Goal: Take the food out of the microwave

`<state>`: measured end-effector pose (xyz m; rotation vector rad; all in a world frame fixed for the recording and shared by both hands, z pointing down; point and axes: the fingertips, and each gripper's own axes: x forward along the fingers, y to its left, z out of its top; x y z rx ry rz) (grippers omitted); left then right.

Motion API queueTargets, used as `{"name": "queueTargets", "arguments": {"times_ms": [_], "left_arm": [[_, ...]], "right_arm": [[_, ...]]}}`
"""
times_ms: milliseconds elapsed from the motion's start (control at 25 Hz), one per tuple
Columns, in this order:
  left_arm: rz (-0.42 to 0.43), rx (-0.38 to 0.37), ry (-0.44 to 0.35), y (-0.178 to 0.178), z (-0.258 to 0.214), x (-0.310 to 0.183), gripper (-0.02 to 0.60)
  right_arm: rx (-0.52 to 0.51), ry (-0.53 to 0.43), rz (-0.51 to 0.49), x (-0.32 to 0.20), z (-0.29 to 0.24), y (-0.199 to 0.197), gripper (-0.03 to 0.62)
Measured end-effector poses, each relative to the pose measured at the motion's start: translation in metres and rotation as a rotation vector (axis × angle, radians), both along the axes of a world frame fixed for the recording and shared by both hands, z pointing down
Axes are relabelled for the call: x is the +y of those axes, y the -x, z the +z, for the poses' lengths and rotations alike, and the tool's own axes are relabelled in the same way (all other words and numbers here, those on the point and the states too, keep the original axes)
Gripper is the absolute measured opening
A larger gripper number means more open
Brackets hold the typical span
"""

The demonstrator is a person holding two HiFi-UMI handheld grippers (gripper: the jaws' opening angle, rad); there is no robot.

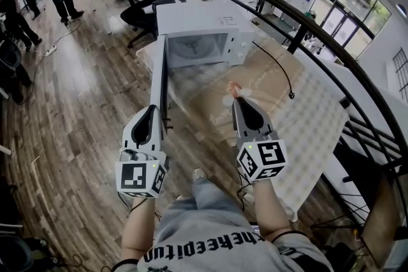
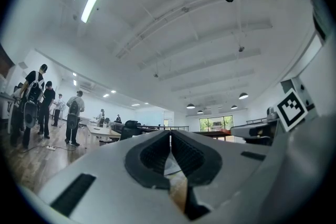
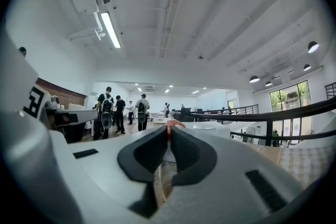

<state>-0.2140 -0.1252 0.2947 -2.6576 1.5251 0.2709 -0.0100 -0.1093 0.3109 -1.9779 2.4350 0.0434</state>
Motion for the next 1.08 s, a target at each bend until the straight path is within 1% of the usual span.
{"name": "queueTargets", "arguments": {"times_ms": [320, 560, 920, 1080], "left_arm": [[-0.001, 0.004, 0.002, 0.003, 0.001, 0.001, 0.011], [-0.019, 0.0, 0.016, 0.006, 0.004, -0.002, 0.011], [-0.032, 0.013, 0.032, 0.013, 0.005, -0.002, 0.011], [-0.029, 0.013, 0.021, 0.014, 0.01, -0.005, 0.011]], "right_arm": [[0.009, -0.012, 0.001, 0.002, -0.003, 0.004, 0.023], [0.006, -0.013, -0.003, 0.001, -0.003, 0.005, 0.023], [0.011, -0.021, -0.01, -0.001, -0.005, 0.011, 0.023], [0.008, -0.02, -0.013, -0.003, -0.003, 0.012, 0.023]]}}
